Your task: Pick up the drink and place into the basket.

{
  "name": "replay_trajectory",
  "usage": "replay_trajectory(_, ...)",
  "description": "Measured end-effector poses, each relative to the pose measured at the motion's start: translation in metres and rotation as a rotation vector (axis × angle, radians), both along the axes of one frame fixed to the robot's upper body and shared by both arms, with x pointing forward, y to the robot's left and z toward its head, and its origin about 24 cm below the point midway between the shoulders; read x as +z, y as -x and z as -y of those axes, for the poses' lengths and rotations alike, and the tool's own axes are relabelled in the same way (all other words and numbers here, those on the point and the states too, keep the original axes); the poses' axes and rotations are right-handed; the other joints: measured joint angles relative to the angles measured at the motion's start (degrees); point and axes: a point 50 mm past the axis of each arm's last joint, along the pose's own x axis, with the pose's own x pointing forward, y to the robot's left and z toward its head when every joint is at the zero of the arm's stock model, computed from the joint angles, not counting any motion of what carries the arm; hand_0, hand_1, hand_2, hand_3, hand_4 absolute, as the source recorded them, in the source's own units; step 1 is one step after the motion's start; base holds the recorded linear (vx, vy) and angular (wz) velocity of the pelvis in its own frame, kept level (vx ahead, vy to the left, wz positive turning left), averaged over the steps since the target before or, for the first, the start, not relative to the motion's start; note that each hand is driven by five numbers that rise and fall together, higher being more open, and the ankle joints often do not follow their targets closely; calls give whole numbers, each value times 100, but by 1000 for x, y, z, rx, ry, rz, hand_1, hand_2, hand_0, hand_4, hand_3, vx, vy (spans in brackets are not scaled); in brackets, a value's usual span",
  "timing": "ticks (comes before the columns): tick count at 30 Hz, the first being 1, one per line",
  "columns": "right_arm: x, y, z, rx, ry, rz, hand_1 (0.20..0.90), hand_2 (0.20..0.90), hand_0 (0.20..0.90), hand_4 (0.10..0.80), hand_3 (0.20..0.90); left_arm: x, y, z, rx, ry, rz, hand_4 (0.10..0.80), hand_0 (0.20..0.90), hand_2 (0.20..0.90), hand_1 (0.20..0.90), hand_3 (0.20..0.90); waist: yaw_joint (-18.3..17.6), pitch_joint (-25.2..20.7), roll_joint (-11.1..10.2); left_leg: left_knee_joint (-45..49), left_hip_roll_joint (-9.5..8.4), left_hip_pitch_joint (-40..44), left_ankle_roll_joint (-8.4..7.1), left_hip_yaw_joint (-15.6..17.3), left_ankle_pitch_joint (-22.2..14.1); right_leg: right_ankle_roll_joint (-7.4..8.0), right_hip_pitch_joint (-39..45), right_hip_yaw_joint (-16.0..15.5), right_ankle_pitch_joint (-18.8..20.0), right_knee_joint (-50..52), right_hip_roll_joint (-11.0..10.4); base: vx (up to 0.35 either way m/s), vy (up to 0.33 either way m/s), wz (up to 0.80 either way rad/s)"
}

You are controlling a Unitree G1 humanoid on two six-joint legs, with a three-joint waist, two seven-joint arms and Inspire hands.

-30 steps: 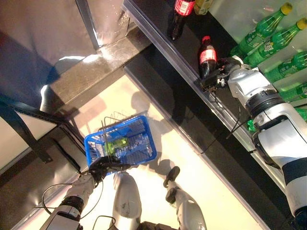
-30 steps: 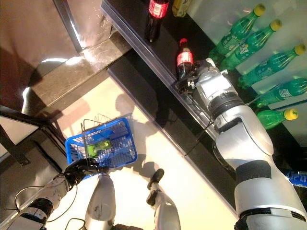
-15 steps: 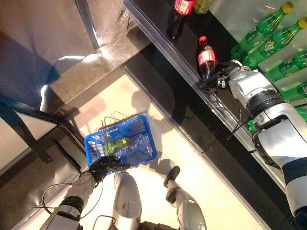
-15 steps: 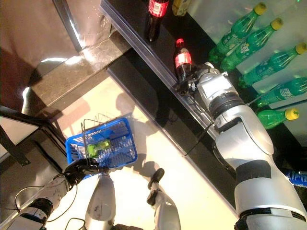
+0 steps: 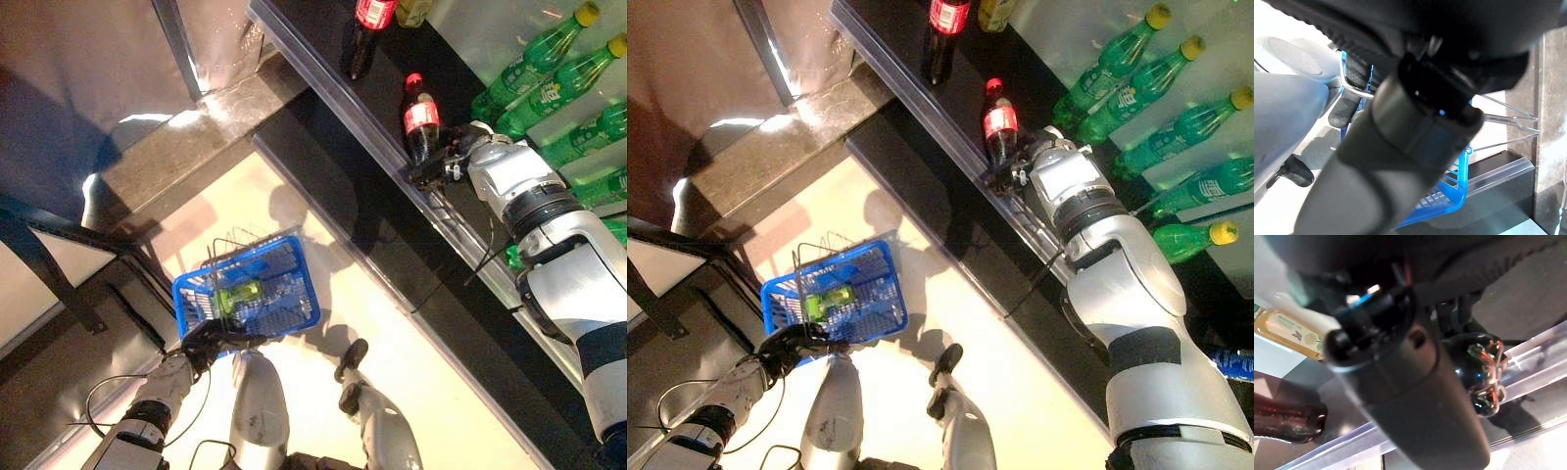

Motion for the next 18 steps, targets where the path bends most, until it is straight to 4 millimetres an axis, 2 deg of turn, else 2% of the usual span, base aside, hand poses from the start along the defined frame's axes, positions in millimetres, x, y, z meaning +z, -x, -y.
replay_trajectory(1, 0, 0, 0, 1, 1, -1, 900, 900, 900, 800, 900, 0, 0, 0, 0, 0, 0, 100, 300, 300, 300, 200, 0, 0, 0, 0, 0, 0, 0, 0, 0, 0, 0, 0, 0, 0, 0, 0, 0, 0)
replay_trajectory(2, 0, 0, 0, 2, 3, -1, 749, 749, 749, 624, 724, 0, 0, 0, 0, 0, 0, 100, 300, 300, 300, 200, 0, 0, 1, 0, 0, 0, 0, 0, 0, 0, 0, 0, 0, 0, 0, 0, 0, 0)
replay_trajectory(3, 0, 0, 0, 1, 5, -1, 521, 521, 521, 358, 458, 0, 0, 0, 0, 0, 0, 100, 300, 300, 300, 200, 1, 0, 1, 0, 0, 0, 0, 0, 0, 0, 0, 0, 0, 0, 0, 0, 0, 0)
replay_trajectory(4, 0, 0, 0, 1, 9, 0, 368, 368, 368, 180, 280, 0, 0, 0, 0, 0, 0, 100, 300, 300, 300, 200, 1, 0, 1, 0, 0, 0, 0, 0, 0, 0, 0, 0, 0, 0, 0, 0, 0, 0)
replay_trajectory(5, 1, 0, 1, -2, 20, 3, 300, 300, 300, 100, 200, 0, 0, 0, 0, 0, 0, 100, 300, 300, 300, 200, 1, 0, 2, 0, 0, 0, 0, 1, 0, 0, -1, 0, 0, -1, 0, 0, 0, 0)
replay_trajectory(13, 2, 1, 9, -49, 60, 20, 300, 300, 300, 100, 200, 0, 0, 1, -2, 1, 1, 100, 300, 300, 300, 200, 10, 1, 38, -55, -5, -4, 5, 13, 4, 1, -29, 6, -1, -14, -1, 0, 0, 0)
replay_trajectory(18, 0, 1, 8, -40, 51, 0, 300, 300, 300, 100, 200, -1, 0, 3, -14, 1, -3, 100, 300, 300, 300, 200, 3, 5, 163, -64, -10, -5, 5, 11, 4, 2, -35, 7, -1, -20, -2, 0, 0, 0)
